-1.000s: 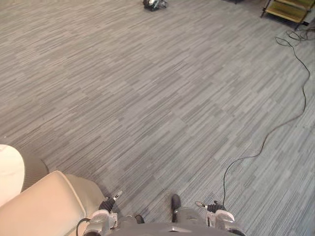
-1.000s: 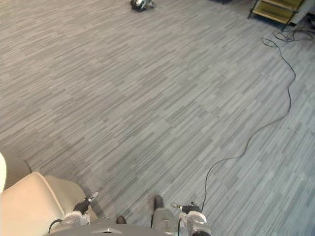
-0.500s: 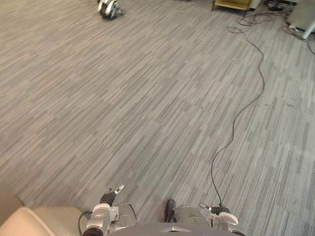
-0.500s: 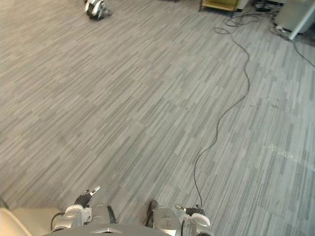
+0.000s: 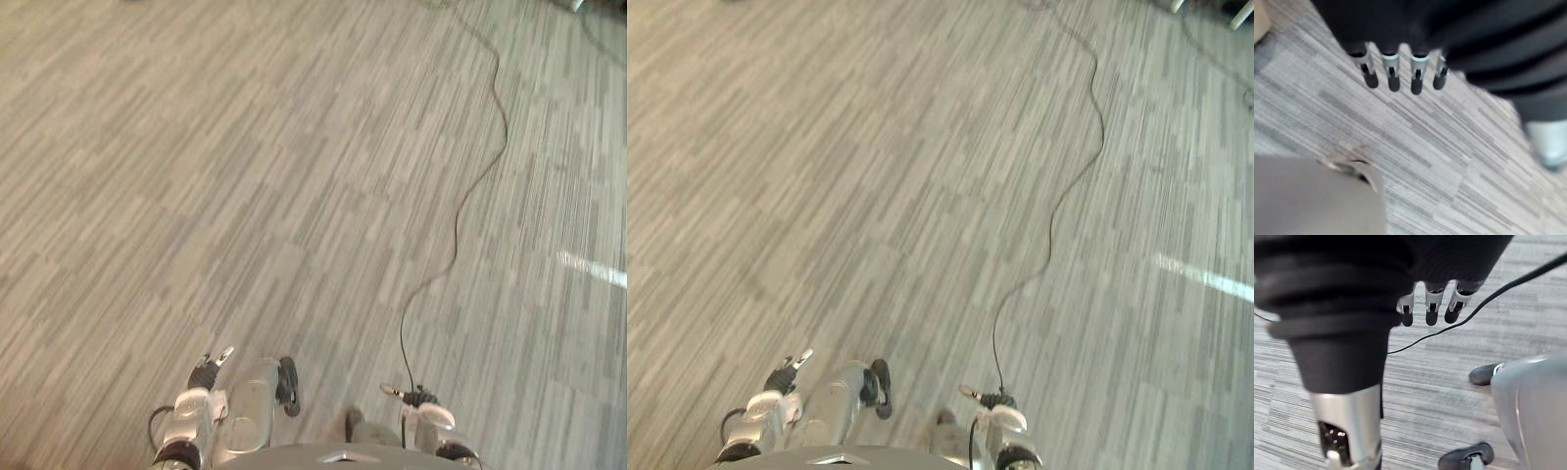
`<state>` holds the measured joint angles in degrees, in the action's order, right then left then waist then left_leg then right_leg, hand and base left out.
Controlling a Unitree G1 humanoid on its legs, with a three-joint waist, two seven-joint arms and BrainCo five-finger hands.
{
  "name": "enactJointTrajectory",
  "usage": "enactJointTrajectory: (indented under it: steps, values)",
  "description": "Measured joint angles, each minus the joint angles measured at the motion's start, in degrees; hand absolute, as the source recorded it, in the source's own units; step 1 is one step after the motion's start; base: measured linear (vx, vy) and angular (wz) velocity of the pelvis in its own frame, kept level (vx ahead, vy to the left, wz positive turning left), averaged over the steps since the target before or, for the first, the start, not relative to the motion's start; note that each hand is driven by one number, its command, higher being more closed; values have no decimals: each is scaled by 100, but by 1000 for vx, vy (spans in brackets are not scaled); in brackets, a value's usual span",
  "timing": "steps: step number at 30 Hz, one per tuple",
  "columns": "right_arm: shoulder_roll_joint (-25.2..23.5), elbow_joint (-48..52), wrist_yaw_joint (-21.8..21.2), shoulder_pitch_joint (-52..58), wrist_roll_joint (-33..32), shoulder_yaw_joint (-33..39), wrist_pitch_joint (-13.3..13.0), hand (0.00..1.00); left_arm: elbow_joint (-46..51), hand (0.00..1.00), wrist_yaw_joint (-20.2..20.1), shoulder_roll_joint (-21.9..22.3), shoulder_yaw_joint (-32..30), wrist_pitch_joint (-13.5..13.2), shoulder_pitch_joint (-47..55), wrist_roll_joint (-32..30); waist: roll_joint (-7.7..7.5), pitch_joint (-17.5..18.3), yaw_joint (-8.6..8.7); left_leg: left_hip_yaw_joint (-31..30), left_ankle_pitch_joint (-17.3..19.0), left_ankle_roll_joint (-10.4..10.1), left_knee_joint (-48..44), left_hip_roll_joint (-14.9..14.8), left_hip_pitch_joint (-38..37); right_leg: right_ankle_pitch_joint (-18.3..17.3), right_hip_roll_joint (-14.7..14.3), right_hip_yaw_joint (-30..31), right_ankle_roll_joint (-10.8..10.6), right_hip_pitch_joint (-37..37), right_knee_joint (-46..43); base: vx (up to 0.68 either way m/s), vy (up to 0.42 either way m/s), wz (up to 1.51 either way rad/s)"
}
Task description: Pick up cushions and gather them together orderly.
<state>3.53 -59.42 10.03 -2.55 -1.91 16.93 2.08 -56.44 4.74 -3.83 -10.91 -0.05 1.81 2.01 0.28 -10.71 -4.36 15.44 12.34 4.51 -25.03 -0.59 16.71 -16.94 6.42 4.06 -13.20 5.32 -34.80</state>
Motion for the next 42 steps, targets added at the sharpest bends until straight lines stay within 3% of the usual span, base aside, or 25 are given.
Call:
enactJointTrajectory:
  steps: [2,3,4,7,9,11,13,14,15,16,17,19,20,23,26,29,31,33,34,35,36,37,39,41,42]
  values:
    - [-26,-16,-3,71,1,9,35,0,-95,0,-6,-103,19,61,67,3,-103,-9,52,54,312,40,-42,112,-324,457,146,-20,-321,340,-1049,402,124,-15]
    - [-65,12,-23,130,-42,59,21,0,-90,0,5,-123,26,113,198,5,-116,-17,99,64,510,49,33,163,-719,755,306,-244,-317,560,-1859,445,121,-25]
    - [-61,27,-49,104,-34,93,-8,0,-93,0,3,-126,51,141,255,5,-104,-31,137,66,642,56,245,211,-1159,581,469,-709,112,773,-2534,450,110,-22]
    - [10,58,-128,-32,-16,132,-66,0,-93,0,5,-127,229,148,295,17,43,-143,238,54,677,28,1032,198,-2244,-94,474,-1748,901,1310,-2666,567,76,-9]
    - [82,236,-131,-77,-11,125,-77,0,-96,0,9,-69,235,149,204,21,138,-209,326,28,676,25,1323,110,-2708,-242,262,-2127,1234,1770,-1781,509,-5,14]
    - [187,293,-128,-123,-2,122,-97,0,-96,0,22,-15,263,145,156,20,232,-259,426,-18,674,22,1485,21,-2944,56,29,-2196,1268,2097,-494,530,-37,38]
    - [235,222,-123,-22,-3,132,-52,0,-99,0,36,27,382,124,81,19,182,-274,559,-302,578,-297,1776,0,-3362,1279,-175,-2101,1230,2239,1919,620,-111,75]
    - [189,228,-121,57,-2,136,-52,0,-122,0,38,5,418,124,99,18,107,-241,604,-488,635,-564,1807,14,-3557,1631,-190,-2023,1239,2257,2498,853,-245,81]
    - [183,211,-119,218,1,147,-33,0,-220,0,39,31,415,124,94,15,61,-201,642,-734,729,-721,1721,-61,-3776,2456,-222,-1861,1549,2232,2453,733,-238,71]
    - [231,211,-113,206,0,213,-25,0,-285,0,24,122,405,123,54,6,286,-173,649,-860,696,-787,1326,-302,-3712,2751,-262,-1889,1710,2320,1918,868,-306,54]
    - [307,227,-118,208,1,311,-36,0,-283,0,29,236,347,122,24,1,508,-220,674,-946,448,-990,510,-564,-3449,2350,-371,-2021,1833,2298,1468,555,-213,26]
    - [318,268,-115,203,0,371,-32,0,-292,0,26,320,168,123,7,2,565,-241,659,-968,-287,-810,-608,-721,-3000,1947,-419,-2090,1820,2122,1236,606,-238,9]
    - [305,286,-101,243,-17,362,-21,0,-266,0,19,392,-39,121,25,1,582,-243,633,-961,-1026,-851,-1912,-1010,-2481,1642,-505,-2114,1840,1732,1233,537,-202,8]
    - [167,459,-74,387,-135,337,-39,0,-19,0,-12,421,-58,111,17,11,490,-299,476,-365,-493,-739,-3851,-1700,-1669,1098,-768,-2055,1917,480,1511,729,-234,-6]
    - [95,454,-74,388,-309,181,-66,0,152,0,-15,419,-34,100,18,15,380,-298,428,-16,-40,-744,-3567,-1643,-858,841,-781,-1897,1831,-309,1964,553,-103,-17]
    - [28,429,-71,360,-348,277,-38,0,213,0,-11,443,-25,35,-2,20,418,-297,341,227,152,-814,-1602,-1222,-342,807,-728,-1682,1627,-931,2399,509,0,-37]
    - [-36,433,-70,278,-346,402,-35,0,235,0,-8,470,-20,-9,-32,20,408,-315,245,-10,-286,-900,557,-655,-174,697,-602,-1381,1502,-1349,2734,461,103,-54]
    - [-5,399,-64,271,-339,384,-40,0,262,0,-9,514,-8,-35,-25,39,537,-298,165,-272,-670,-1207,1450,-604,41,558,-684,-1169,1483,-1555,2988,423,219,-65]
    - [117,270,-66,216,-317,332,-40,0,295,0,-15,529,50,-54,-24,77,659,-306,107,-370,-876,-1176,1623,-734,226,436,-785,-952,1385,-1741,3119,420,286,-91]
    - [134,143,-64,179,-307,263,-22,0,292,0,-20,481,80,-61,-43,132,572,-305,64,-421,-1426,-962,1419,-710,213,325,-712,-774,1311,-1871,3135,456,311,-84]
    - [96,82,-66,157,-285,203,-26,0,306,0,-21,399,74,-88,-44,133,445,-229,57,-440,-1633,-749,1293,-541,201,178,-515,-627,1292,-1928,3073,518,298,-73]
    - [40,-20,-77,151,-256,161,-24,0,325,0,-23,321,62,-115,-53,136,163,-148,74,-429,-1557,-500,1091,-275,262,119,-260,-445,1325,-1811,2837,649,332,-52]
    - [-32,-23,-77,209,-215,169,-27,0,320,0,-23,208,56,-114,-58,132,-5,-61,72,-339,-1251,-273,741,-89,325,150,-31,-182,1280,-1537,2213,660,334,-29]
    - [-57,-62,-85,264,-209,208,-22,0,296,0,-15,206,55,-114,-58,121,-48,-33,63,-231,-787,-210,433,-22,225,213,62,59,884,-1194,1162,501,248,-13]
    - [-97,-84,-117,296,-196,233,-7,0,236,0,-13,172,93,-108,-58,120,-95,-19,77,-150,-469,-152,289,62,12,463,124,277,189,-831,60,446,203,-19]
